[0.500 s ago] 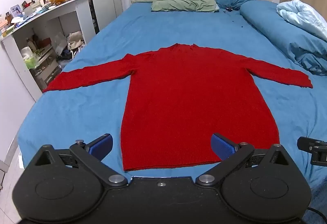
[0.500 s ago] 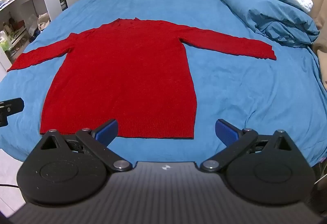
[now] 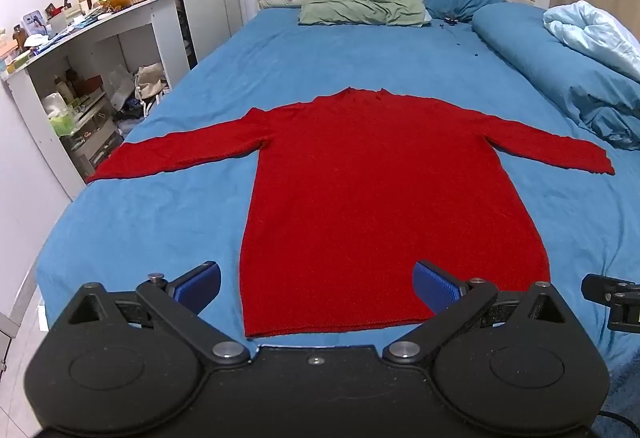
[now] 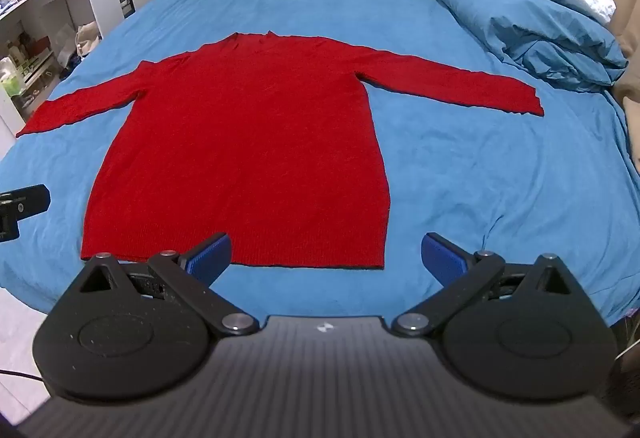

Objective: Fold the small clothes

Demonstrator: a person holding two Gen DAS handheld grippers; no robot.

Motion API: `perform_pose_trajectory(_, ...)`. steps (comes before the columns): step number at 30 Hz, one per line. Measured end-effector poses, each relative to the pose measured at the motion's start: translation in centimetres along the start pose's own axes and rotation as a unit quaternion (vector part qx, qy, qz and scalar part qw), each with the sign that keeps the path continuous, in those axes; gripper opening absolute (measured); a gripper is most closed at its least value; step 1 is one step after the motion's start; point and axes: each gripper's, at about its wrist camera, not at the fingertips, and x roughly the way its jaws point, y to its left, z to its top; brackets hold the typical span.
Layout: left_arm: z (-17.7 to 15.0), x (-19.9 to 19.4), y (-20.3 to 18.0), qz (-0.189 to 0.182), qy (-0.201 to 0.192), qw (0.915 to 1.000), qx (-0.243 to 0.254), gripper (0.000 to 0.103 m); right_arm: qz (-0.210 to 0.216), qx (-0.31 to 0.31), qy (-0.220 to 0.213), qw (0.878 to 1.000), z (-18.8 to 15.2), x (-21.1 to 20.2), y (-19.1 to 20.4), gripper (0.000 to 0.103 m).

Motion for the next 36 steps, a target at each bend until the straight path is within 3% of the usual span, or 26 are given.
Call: perform_pose_trajectory(36, 0.19, 0.34, 0.38, 0.001, 0.005, 0.9999, -0.009, 0.103, 0.003, 0.002, 0.005, 1.000, -0.43, 0.08, 0.04, 0.103)
